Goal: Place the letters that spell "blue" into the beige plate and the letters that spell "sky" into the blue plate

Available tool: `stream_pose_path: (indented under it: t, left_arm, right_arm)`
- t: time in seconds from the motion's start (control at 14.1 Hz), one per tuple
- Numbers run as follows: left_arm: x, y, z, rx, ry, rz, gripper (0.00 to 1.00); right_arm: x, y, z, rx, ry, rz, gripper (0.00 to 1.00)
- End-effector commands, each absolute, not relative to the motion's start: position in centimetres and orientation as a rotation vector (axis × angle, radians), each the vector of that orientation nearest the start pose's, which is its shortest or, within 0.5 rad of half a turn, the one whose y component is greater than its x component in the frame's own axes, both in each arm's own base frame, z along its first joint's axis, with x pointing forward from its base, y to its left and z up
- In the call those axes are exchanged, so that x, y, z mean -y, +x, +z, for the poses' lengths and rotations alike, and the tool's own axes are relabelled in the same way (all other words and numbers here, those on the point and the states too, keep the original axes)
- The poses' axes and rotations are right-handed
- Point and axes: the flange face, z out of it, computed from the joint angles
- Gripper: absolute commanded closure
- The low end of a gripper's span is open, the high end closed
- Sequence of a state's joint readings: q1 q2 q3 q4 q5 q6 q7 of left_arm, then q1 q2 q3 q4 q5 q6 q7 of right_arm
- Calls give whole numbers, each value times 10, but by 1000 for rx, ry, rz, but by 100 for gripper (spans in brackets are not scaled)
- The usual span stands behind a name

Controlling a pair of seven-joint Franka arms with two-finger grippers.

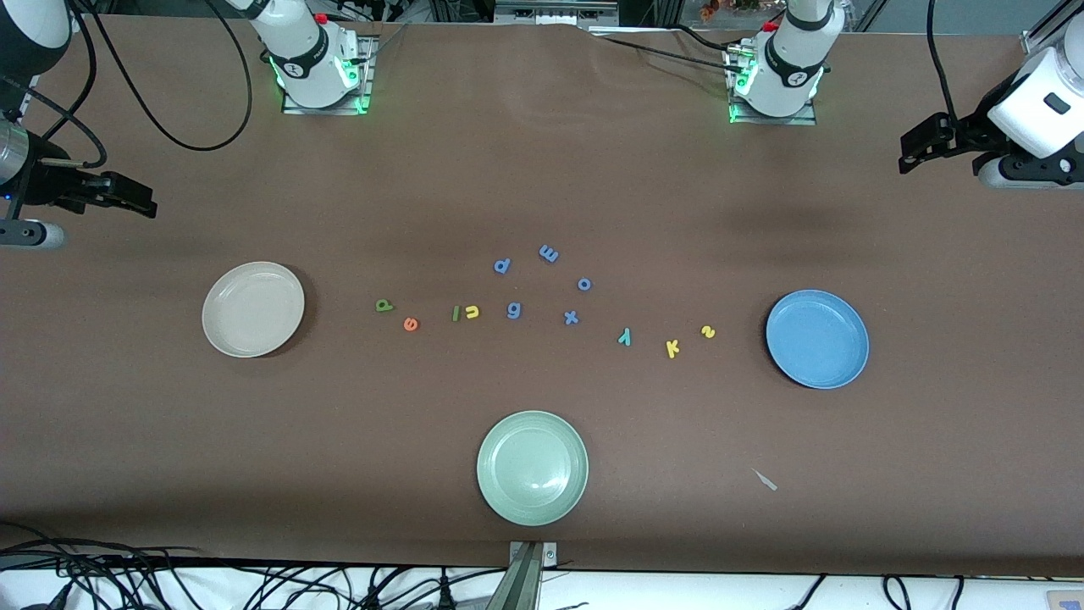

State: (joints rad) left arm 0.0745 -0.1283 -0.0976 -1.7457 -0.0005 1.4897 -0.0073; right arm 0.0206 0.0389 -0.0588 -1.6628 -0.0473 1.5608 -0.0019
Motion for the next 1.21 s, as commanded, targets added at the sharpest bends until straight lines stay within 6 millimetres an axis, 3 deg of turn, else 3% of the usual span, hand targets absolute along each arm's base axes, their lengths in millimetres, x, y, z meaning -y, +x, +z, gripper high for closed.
stream_pose_path:
  t: [0.0,1.13]
  left_arm:
    - [16,506,611,-13,-3138,211,0]
    - [16,507,615,-14,-3140,194,0]
  right_arm:
    - [24,557,565,-63,-3163,222,0]
    - [24,559,565,-52,-3158,212,0]
